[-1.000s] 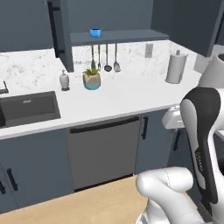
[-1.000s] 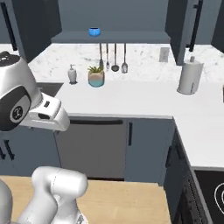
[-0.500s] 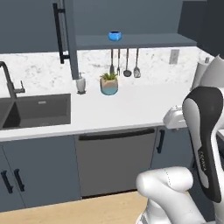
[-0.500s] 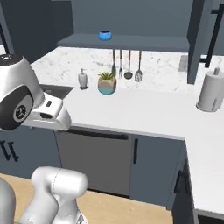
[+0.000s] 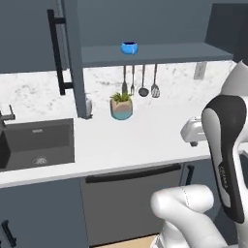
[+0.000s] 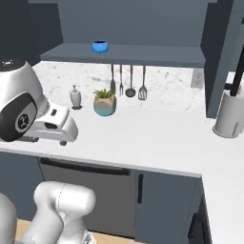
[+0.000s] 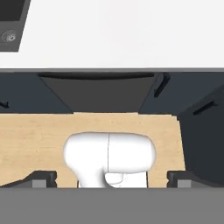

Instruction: Gather all objects into one cabinet and sort the glasses and bowls to opposite sides.

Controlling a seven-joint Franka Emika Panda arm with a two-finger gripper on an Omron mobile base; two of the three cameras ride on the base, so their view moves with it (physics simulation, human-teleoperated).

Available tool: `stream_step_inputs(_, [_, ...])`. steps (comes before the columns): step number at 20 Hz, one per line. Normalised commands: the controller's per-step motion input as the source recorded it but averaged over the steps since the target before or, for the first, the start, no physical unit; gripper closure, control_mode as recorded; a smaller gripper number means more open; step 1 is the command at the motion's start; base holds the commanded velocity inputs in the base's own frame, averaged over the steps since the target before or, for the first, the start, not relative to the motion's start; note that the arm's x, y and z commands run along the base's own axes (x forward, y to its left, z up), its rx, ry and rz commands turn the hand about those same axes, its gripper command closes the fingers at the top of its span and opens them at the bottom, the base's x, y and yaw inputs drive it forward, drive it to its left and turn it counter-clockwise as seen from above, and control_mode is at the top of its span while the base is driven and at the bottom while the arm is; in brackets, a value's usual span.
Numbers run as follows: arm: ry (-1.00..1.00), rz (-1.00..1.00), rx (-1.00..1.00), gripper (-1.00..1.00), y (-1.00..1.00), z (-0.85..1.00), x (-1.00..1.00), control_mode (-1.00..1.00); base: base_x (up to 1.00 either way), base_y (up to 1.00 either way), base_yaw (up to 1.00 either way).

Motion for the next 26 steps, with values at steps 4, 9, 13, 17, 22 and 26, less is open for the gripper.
stream_step_inputs(4, [0.00, 0.00, 0.00, -1.00, 0.00, 0.00, 0.00, 1.00, 0.39, 0.06, -0.32])
stream_step_inputs(9, [0.00, 0.00, 0.00, -1.00, 0.00, 0.00, 0.00, 1.00, 0.45, 0.07, -0.12])
stream_step_inputs(13, [0.00, 0.00, 0.00, -1.00, 0.00, 0.00, 0.00, 1.00, 0.40, 0.27, 0.01])
stream_step_inputs(17, [0.00, 0.00, 0.00, -1.00, 0.00, 0.00, 0.00, 1.00, 0.06, 0.24, 0.02])
stream_step_inputs(22, [0.00, 0.00, 0.00, -1.00, 0.00, 0.00, 0.00, 1.00, 0.01, 0.31, 0.02])
stream_step_inputs(26, [0.00, 0.00, 0.00, -1.00, 0.00, 0.00, 0.00, 1.00, 0.00, 0.48, 0.07])
